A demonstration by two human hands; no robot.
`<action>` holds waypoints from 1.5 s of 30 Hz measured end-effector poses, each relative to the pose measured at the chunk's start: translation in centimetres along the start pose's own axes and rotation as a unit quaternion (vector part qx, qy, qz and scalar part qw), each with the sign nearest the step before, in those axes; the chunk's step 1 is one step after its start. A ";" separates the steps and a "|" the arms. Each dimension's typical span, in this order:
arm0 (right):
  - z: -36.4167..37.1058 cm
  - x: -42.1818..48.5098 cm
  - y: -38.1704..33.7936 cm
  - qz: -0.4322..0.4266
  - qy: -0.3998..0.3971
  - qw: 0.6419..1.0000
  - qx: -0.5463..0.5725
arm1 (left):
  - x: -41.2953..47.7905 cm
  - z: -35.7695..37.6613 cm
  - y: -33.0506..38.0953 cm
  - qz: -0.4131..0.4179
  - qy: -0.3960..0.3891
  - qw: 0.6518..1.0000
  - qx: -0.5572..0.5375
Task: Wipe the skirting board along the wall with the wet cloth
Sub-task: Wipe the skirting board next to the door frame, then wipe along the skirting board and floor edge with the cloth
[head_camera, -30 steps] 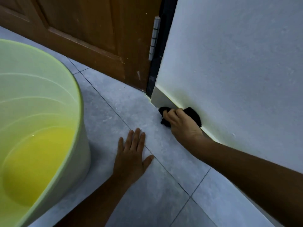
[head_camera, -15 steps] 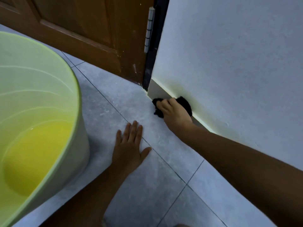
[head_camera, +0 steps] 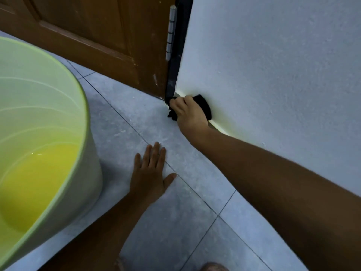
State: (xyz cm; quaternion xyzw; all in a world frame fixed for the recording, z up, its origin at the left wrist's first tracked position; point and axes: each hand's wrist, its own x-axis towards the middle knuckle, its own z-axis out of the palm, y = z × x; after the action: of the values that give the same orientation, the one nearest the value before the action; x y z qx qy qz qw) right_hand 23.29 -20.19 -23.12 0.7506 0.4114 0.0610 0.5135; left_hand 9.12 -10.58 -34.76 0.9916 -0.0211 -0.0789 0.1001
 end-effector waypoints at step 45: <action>4.7 -14.6 -4.6 0.194 -0.059 0.949 0.240 | -3.3 2.4 4.5 0.086 -0.010 0.996 0.030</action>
State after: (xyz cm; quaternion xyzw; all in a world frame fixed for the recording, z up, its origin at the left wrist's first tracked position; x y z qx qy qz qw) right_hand 13.62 -32.95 -24.22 0.9194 0.2291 0.0145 0.3194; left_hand 5.38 -15.25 -35.70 0.9878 -0.1100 -0.0793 0.0768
